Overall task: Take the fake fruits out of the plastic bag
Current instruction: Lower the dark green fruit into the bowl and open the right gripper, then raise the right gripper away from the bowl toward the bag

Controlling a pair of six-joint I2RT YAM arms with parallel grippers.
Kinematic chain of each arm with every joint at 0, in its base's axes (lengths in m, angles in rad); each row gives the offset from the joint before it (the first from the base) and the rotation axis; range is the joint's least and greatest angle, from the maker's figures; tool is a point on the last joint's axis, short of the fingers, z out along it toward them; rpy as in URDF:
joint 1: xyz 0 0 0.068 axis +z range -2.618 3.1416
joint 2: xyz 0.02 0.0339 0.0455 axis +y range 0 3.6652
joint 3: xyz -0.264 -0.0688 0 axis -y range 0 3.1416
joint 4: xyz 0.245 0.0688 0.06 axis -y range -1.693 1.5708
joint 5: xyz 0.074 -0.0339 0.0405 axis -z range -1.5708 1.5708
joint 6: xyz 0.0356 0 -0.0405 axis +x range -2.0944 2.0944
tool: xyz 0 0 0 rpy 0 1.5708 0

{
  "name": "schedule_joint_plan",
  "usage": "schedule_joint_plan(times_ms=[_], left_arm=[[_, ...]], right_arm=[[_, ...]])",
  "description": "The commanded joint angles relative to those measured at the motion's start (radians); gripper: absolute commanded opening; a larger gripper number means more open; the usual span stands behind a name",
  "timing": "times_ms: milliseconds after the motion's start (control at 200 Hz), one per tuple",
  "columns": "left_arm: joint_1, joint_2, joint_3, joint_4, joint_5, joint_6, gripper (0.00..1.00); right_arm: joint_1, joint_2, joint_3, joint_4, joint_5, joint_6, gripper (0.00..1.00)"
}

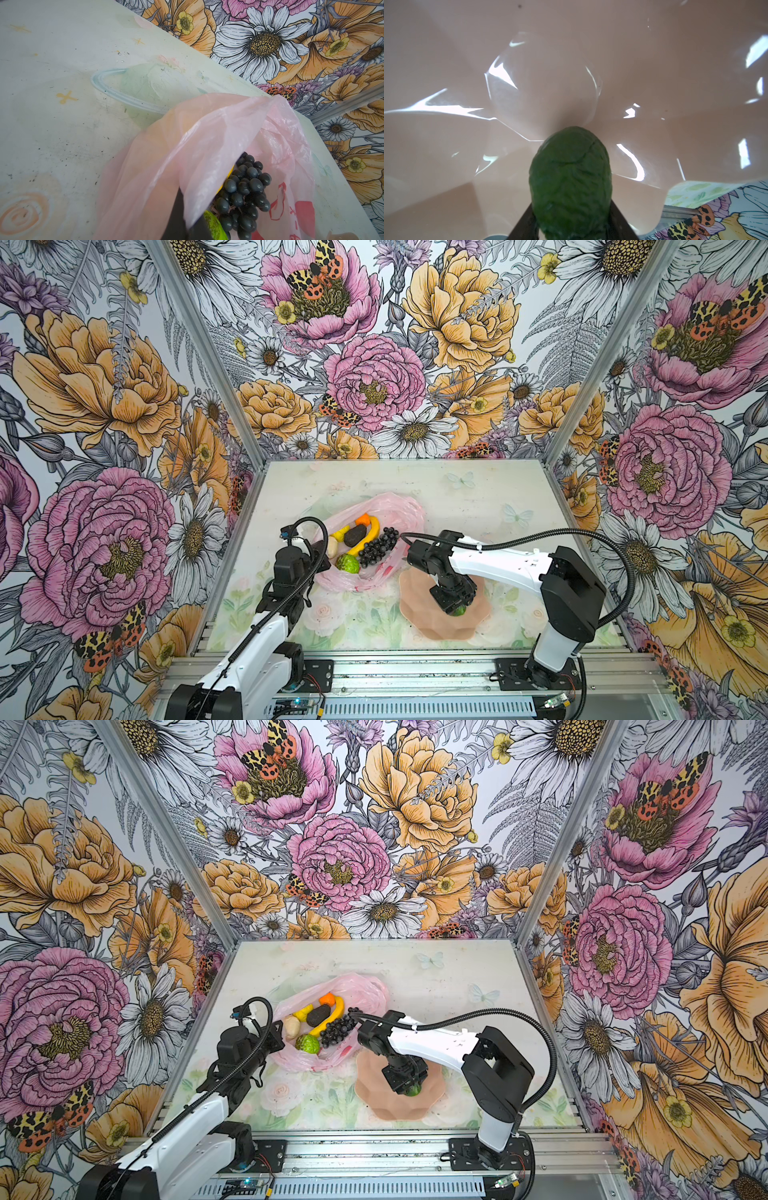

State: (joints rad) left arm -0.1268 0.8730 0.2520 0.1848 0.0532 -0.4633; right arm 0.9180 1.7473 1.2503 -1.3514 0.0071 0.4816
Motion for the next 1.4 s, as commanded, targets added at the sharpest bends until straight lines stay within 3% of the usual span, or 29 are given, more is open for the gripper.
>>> schedule_joint_plan(times_ms=[0,145,410,1046,1396], left_arm=[[0.007,-0.008,-0.011,0.028,-0.007,0.02,0.0],[0.007,-0.011,-0.013,0.027,-0.01,0.021,0.0],[0.008,-0.014,-0.013,0.026,-0.011,0.02,0.0],[0.008,-0.016,-0.014,0.024,-0.01,0.021,0.0],[0.007,-0.01,-0.012,0.019,-0.018,0.02,0.0]], right_arm=[[0.009,0.025,0.041,-0.013,0.026,-0.02,0.51],[0.01,0.04,0.058,-0.012,0.051,-0.026,0.58],[0.009,0.06,0.088,-0.009,0.056,-0.038,0.57],[0.006,0.041,0.162,-0.023,0.073,-0.032,0.63],[0.031,0.031,0.36,0.022,0.107,0.048,0.62]])
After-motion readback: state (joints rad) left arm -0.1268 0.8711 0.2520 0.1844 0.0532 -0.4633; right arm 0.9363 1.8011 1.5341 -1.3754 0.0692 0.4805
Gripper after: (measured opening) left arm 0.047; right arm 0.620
